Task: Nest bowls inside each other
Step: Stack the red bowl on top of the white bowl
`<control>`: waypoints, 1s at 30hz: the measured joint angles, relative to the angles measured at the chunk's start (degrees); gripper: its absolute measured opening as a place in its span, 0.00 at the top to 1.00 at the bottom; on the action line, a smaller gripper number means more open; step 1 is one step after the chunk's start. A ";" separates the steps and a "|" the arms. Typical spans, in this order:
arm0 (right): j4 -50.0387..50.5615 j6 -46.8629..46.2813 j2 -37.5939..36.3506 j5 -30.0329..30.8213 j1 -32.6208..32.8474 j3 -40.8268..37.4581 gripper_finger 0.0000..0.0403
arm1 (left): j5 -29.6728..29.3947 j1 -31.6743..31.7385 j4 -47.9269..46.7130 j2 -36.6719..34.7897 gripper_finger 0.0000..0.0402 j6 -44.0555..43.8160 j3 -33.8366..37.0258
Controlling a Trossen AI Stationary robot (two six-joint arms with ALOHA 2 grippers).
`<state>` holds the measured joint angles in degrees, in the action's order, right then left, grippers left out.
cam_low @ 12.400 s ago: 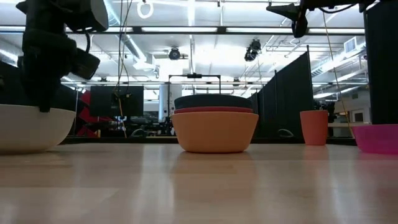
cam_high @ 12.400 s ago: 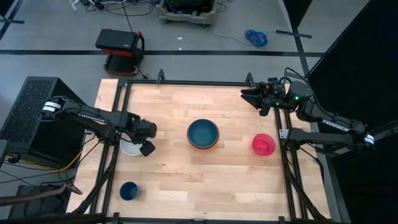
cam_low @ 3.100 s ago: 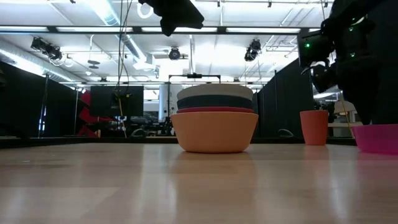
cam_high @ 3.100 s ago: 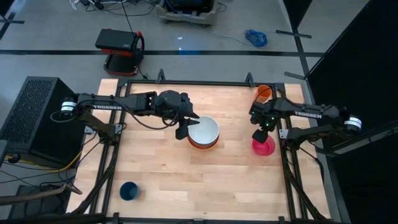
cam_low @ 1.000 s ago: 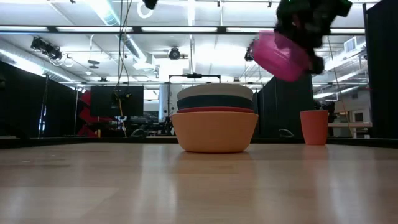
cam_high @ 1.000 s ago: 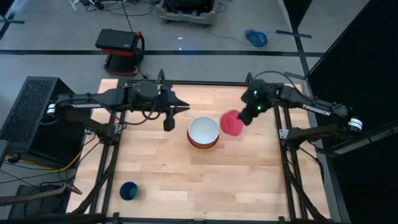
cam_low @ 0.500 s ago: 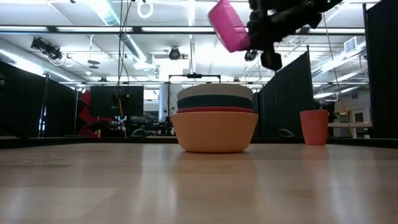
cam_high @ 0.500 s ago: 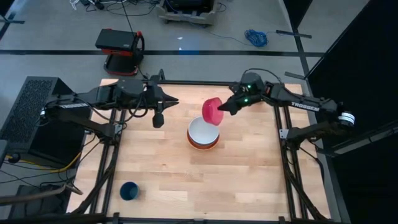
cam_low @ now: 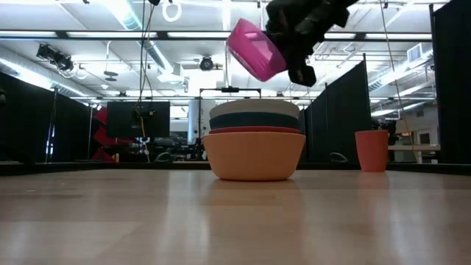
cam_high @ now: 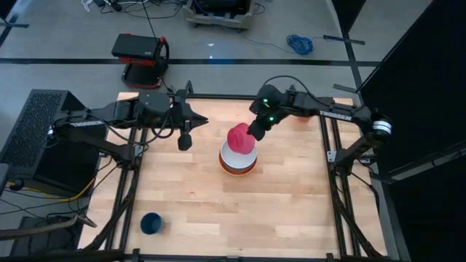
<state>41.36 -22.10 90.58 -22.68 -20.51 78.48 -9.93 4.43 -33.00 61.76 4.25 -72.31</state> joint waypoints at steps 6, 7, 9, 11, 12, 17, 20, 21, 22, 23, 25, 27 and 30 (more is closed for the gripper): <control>7.88 3.77 4.25 2.02 -0.02 5.45 1.00 | -0.22 0.00 -0.97 -0.32 0.95 -0.20 0.00; 8.21 4.04 4.65 2.13 -0.01 5.68 1.00 | -0.36 0.00 -1.41 -0.42 0.95 -0.31 0.00; 8.88 4.57 5.46 2.34 0.02 6.14 1.00 | -0.63 0.00 -2.29 -0.64 0.95 -0.55 0.00; 9.54 5.11 6.26 2.54 0.04 6.60 1.00 | -0.90 0.00 -3.17 -0.86 0.95 -0.78 0.00; 9.87 5.37 6.66 2.65 0.06 6.83 1.00 | -1.04 0.00 -3.61 -0.97 0.95 -0.89 0.00; 11.54 6.71 8.67 3.17 0.12 7.98 1.00 | -1.71 0.00 -5.80 -1.51 0.95 -1.48 0.00; 12.54 7.51 9.88 3.48 0.16 8.67 1.00 | -2.12 0.00 -7.12 -1.83 0.95 -1.83 0.00; 12.81 7.74 10.28 3.60 0.19 8.86 1.00 | -2.23 0.00 -7.49 -1.92 0.95 -1.92 0.00; 12.69 7.82 10.75 3.69 0.29 8.90 1.00 | -2.23 0.00 -7.49 -1.92 0.95 -1.93 0.00; 12.74 7.86 11.05 3.87 0.34 8.90 1.00 | -2.23 0.00 -7.52 -1.90 0.95 -1.95 0.00; 12.72 8.48 11.98 4.45 0.84 8.89 1.00 | -2.23 0.00 -7.85 -1.90 0.95 -2.09 0.00; 12.65 8.89 12.84 4.50 1.39 8.89 1.00 | -2.23 0.00 -7.68 -1.91 0.95 -2.80 0.00; 12.42 9.10 14.60 4.50 2.61 8.89 1.00 | -2.22 0.00 -7.83 -1.90 0.95 -3.08 0.00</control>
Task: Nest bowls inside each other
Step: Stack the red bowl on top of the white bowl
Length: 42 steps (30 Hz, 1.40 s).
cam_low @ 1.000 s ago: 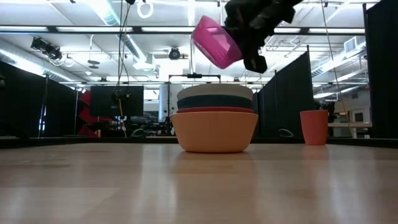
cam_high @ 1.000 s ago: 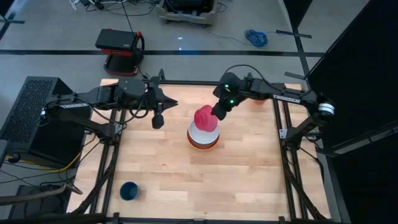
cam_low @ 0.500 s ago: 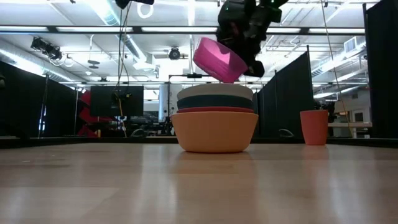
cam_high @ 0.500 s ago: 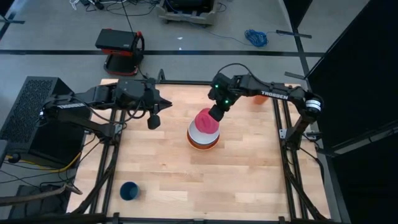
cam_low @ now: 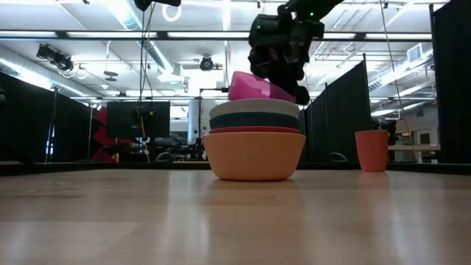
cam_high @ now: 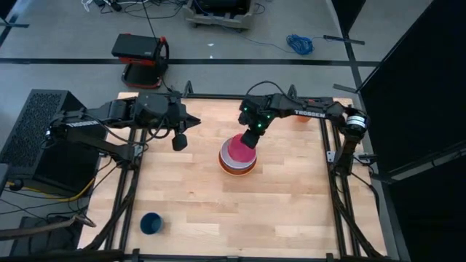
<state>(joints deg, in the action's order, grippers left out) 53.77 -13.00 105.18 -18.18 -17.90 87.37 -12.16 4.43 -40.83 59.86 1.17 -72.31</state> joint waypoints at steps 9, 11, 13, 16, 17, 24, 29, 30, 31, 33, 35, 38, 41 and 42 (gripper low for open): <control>-0.36 0.10 3.08 1.19 2.46 -0.01 1.00 | 0.03 0.00 0.19 0.02 0.95 -0.37 0.00; -0.48 0.07 3.30 1.74 2.59 -0.01 1.00 | 0.03 0.00 0.20 0.03 0.96 -0.38 0.00; -0.60 0.04 3.52 2.29 2.72 -0.01 1.00 | 0.04 0.00 0.21 0.03 0.96 -0.39 0.00; -0.78 -0.01 3.85 3.12 2.91 -0.02 1.00 | 0.05 0.00 0.23 0.05 0.96 -0.40 0.00; -0.84 -0.02 3.96 3.40 2.97 -0.02 1.00 | 0.05 0.00 0.24 0.05 0.96 -0.41 0.00; -1.00 -0.01 4.38 4.50 3.25 -0.02 1.00 | 0.06 0.00 0.26 0.07 0.96 -0.72 0.00; -0.96 0.01 4.38 4.53 3.25 -0.02 1.00 | 0.07 0.00 0.20 0.07 0.96 -1.51 0.00; -0.96 0.01 4.38 4.53 3.25 -0.02 1.00 | 0.08 0.00 0.19 0.07 0.96 -1.51 0.00; -0.96 0.01 4.38 4.53 3.25 -0.02 1.00 | 0.08 0.00 0.21 0.07 0.96 -1.52 0.00; -0.96 0.01 4.38 4.53 3.25 -0.02 1.00 | 0.08 0.00 0.17 0.07 0.96 -1.51 0.00; -0.96 0.07 4.38 4.53 3.25 0.06 1.00 | 0.08 0.00 0.19 0.07 0.97 -1.51 0.00; -0.95 0.39 4.38 4.53 3.25 0.73 0.97 | 0.09 0.00 0.19 0.07 0.97 -1.51 0.00; -0.95 0.71 4.38 4.53 3.25 1.41 0.94 | 0.10 0.00 0.18 0.07 0.97 -1.51 0.00; -0.95 0.81 4.38 4.53 3.26 1.63 0.94 | 0.10 0.00 0.18 0.07 0.97 -1.51 0.00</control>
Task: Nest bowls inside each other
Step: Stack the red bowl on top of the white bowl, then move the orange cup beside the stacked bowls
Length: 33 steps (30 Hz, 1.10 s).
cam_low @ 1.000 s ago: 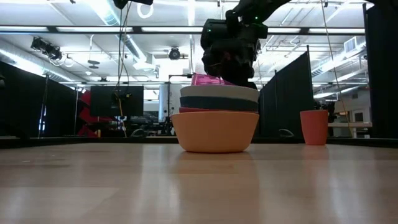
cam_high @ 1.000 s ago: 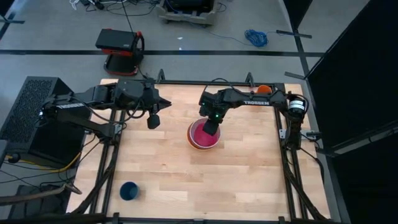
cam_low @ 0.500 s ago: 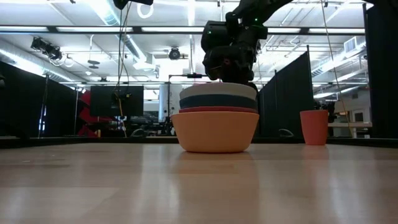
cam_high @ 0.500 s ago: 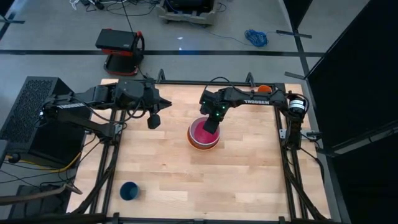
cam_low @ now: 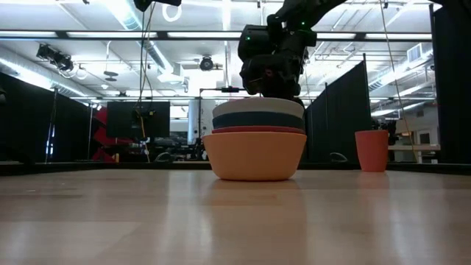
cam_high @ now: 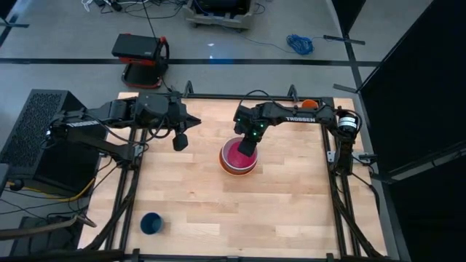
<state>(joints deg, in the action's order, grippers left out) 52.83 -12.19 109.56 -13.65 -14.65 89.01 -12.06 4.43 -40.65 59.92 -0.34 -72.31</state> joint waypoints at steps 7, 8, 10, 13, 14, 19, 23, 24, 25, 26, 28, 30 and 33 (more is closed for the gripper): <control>0.01 0.75 0.00 0.00 0.01 1.57 0.87 | 0.02 0.00 -0.01 0.00 0.98 0.00 0.00; 0.01 0.85 0.00 0.00 0.01 1.80 0.87 | 0.02 0.00 -0.01 0.00 0.98 0.00 0.00; -0.01 0.96 0.00 0.00 0.01 2.56 0.83 | 0.02 0.00 -0.01 0.00 0.98 0.00 0.00; 0.17 0.97 0.00 0.00 0.01 3.57 0.78 | 0.02 0.00 0.01 0.00 0.98 0.02 0.00; 0.59 1.09 0.00 0.00 0.01 3.77 0.76 | 0.02 0.00 -0.01 0.00 0.98 0.00 0.00; 3.14 2.06 0.00 0.00 0.01 3.88 0.71 | 0.04 0.00 -0.01 0.00 0.99 0.02 0.00; 3.74 2.26 -0.11 0.05 -0.03 4.06 0.67 | 0.02 0.00 -0.07 0.00 0.99 0.02 0.00; 3.99 2.41 -0.16 0.16 -0.17 4.58 0.66 | 0.02 0.00 -0.15 0.00 0.99 0.03 0.00; 4.23 2.55 -0.21 0.26 -0.30 5.11 0.65 | 0.02 0.00 -0.23 0.00 0.99 0.03 0.00; 4.48 2.70 -0.26 0.36 -0.44 5.64 0.64 | 0.02 0.00 -0.31 0.00 0.99 0.03 0.00; 4.97 2.99 -0.37 0.57 -0.71 6.70 0.63 | 0.02 -0.01 -0.47 0.01 0.99 0.04 0.00; 5.46 3.29 -0.47 0.77 -0.98 7.76 0.61 | 0.02 -0.01 -0.63 0.01 0.99 0.04 0.00; 6.20 3.73 -0.63 1.08 -1.38 9.35 0.59 | 0.02 -0.01 -0.87 0.01 0.99 0.05 0.00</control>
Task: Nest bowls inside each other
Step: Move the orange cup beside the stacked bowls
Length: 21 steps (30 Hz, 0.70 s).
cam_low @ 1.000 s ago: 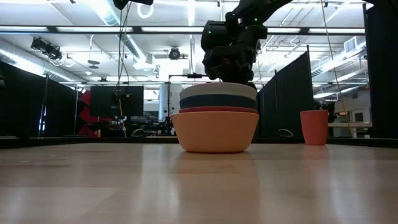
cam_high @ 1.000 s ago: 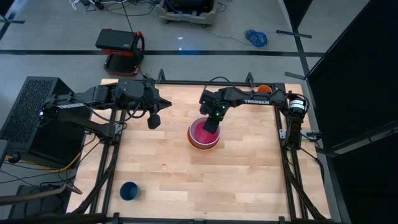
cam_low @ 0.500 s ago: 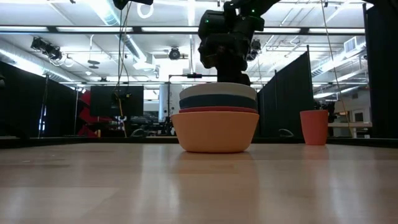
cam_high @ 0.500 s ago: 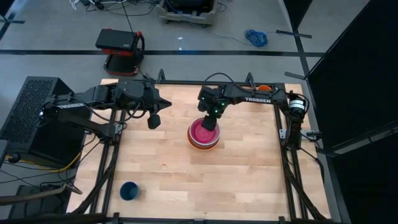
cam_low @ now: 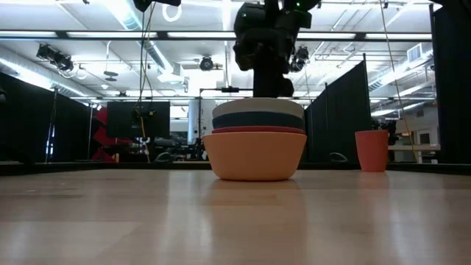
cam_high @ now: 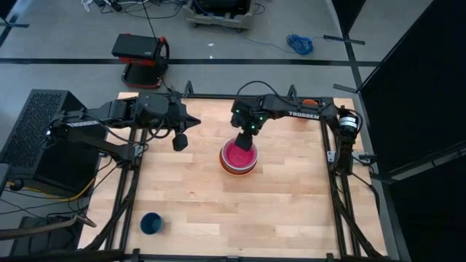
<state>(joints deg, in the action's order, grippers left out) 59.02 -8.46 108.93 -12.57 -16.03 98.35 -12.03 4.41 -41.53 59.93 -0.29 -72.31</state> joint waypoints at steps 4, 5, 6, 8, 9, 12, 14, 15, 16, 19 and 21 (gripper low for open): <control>0.98 0.59 -0.21 0.41 -0.54 2.12 0.56 | 0.00 -0.01 -0.32 0.01 0.99 0.01 0.00; 1.23 0.73 -0.26 0.51 -0.67 2.65 0.55 | 0.00 -0.01 -0.40 0.01 0.99 0.01 0.00; 1.48 0.91 -0.39 0.67 -0.91 3.09 0.54 | 0.00 0.00 -0.47 0.01 0.99 0.02 0.00; 1.65 1.06 -1.46 1.56 -1.77 3.14 0.55 | 0.00 0.01 -0.45 0.01 0.99 0.02 0.00; 1.76 1.06 -2.07 2.24 -2.33 3.14 0.56 | 0.00 0.01 -0.47 0.01 1.00 0.05 0.00; 1.67 0.72 -4.27 3.80 -4.23 3.06 0.59 | 0.00 0.01 -0.51 0.01 1.00 0.34 0.00; 1.09 -0.14 -6.60 3.90 -5.72 2.35 0.62 | -0.02 0.01 -0.57 0.01 0.99 0.50 0.00; 0.90 -0.30 -7.92 3.97 -6.34 1.71 0.63 | -0.04 0.00 -0.61 0.01 0.99 1.11 0.00; 0.37 -0.60 -9.28 4.03 -6.95 0.88 0.64 | -0.12 0.01 -0.62 0.01 0.99 1.63 0.00; -2.44 -2.25 -13.98 4.40 -8.47 -3.39 0.67 | -0.75 -0.01 -0.63 0.01 1.00 2.87 0.00; -4.75 -3.13 -16.93 4.82 -9.03 -6.74 0.67 | -1.13 0.16 -0.60 0.01 1.00 3.16 0.00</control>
<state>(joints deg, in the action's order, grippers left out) 54.27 -11.59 92.00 -7.75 -25.06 91.62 -13.16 4.57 -42.12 59.94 2.88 -72.31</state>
